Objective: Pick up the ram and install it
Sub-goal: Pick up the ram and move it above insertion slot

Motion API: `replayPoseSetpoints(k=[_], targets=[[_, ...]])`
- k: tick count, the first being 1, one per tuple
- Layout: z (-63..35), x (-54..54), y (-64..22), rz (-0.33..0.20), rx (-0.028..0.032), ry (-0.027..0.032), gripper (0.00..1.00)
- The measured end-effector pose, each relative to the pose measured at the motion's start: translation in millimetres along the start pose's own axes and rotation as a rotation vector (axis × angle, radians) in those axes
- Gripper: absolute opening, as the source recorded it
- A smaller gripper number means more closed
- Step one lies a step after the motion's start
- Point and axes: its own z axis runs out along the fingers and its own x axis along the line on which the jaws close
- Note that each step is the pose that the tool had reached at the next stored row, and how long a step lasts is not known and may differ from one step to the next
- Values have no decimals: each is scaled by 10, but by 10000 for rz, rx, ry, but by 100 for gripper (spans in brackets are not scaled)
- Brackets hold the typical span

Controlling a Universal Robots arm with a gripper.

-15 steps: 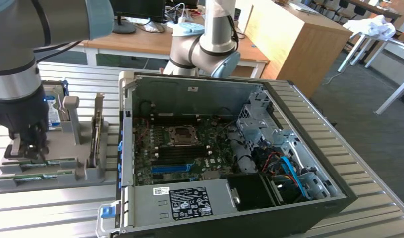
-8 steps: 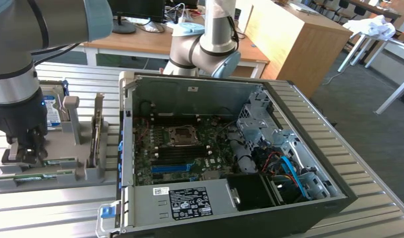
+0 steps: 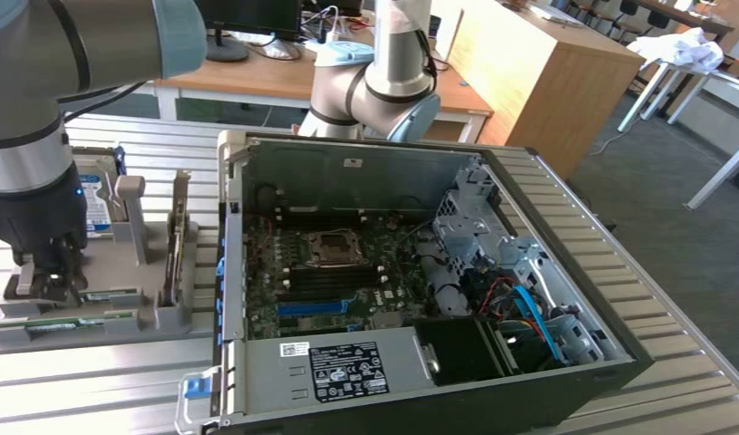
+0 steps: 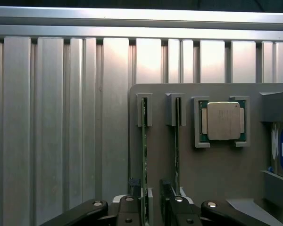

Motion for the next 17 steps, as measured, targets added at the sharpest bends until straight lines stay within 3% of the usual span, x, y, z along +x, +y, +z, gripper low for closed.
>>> replayPoseSetpoints(k=[17], targets=[[36,17,0,0,1,-1,30]])
